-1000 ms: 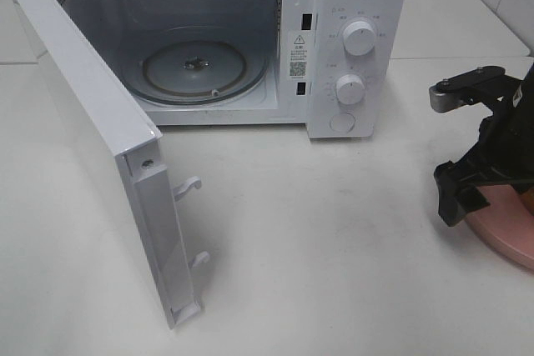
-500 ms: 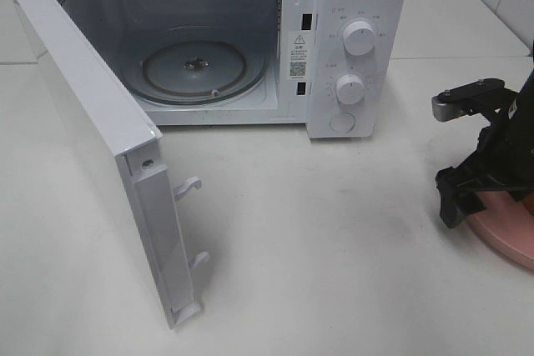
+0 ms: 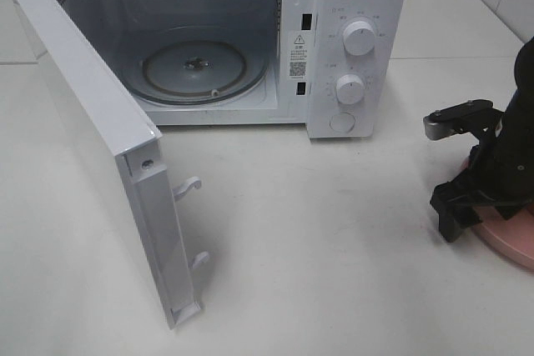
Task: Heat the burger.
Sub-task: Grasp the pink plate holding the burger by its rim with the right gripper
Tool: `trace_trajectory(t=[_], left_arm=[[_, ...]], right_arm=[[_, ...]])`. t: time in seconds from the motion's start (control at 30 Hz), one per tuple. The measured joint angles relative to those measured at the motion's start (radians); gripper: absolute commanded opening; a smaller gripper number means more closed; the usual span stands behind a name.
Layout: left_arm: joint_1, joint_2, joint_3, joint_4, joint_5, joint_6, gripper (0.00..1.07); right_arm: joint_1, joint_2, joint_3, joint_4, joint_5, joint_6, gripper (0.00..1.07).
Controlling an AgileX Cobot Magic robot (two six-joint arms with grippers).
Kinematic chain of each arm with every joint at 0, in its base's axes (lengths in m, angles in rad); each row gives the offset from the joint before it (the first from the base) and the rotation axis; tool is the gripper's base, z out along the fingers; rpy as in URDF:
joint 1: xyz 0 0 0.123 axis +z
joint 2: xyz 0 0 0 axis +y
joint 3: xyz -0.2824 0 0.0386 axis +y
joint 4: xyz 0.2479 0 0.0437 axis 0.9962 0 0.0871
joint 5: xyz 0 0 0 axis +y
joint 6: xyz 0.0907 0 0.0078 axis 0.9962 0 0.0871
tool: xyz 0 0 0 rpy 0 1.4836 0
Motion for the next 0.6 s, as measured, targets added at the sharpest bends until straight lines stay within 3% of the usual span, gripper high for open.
trace_trajectory(t=[0.07, 0.13, 0.27, 0.33, 0.37, 0.4, 0.43, 0.47, 0.6], left_arm=[[0.0, 0.0, 0.0, 0.0, 0.0, 0.0, 1.03], [0.0, 0.0, 0.0, 0.0, 0.0, 0.0, 1.03], [0.0, 0.0, 0.0, 0.0, 0.0, 0.0, 1.03], [0.0, 0.0, 0.0, 0.0, 0.0, 0.0, 1.03], [0.0, 0.0, 0.0, 0.0, 0.0, 0.0, 1.03], [0.0, 0.0, 0.0, 0.0, 0.0, 0.0, 1.03], [0.0, 0.0, 0.0, 0.0, 0.0, 0.0, 1.03], [0.0, 0.0, 0.0, 0.0, 0.0, 0.0, 1.03], [0.0, 0.0, 0.0, 0.0, 0.0, 0.0, 1.03]], right_arm=[[0.0, 0.0, -0.001, 0.0, 0.0, 0.006, 0.7], [0.0, 0.0, -0.005, 0.0, -0.002, 0.012, 0.57], [0.0, 0.0, -0.005, 0.0, 0.003, 0.012, 0.46], [0.0, 0.0, -0.005, 0.0, 0.012, 0.012, 0.32], [0.0, 0.0, -0.005, 0.0, 0.012, 0.012, 0.32], [0.0, 0.0, -0.005, 0.0, 0.015, 0.012, 0.22], [0.0, 0.0, -0.005, 0.0, 0.015, 0.012, 0.22], [0.0, 0.002, -0.006, 0.003, 0.018, 0.02, 0.14], [0.0, 0.015, -0.01, 0.012, 0.027, 0.04, 0.01]])
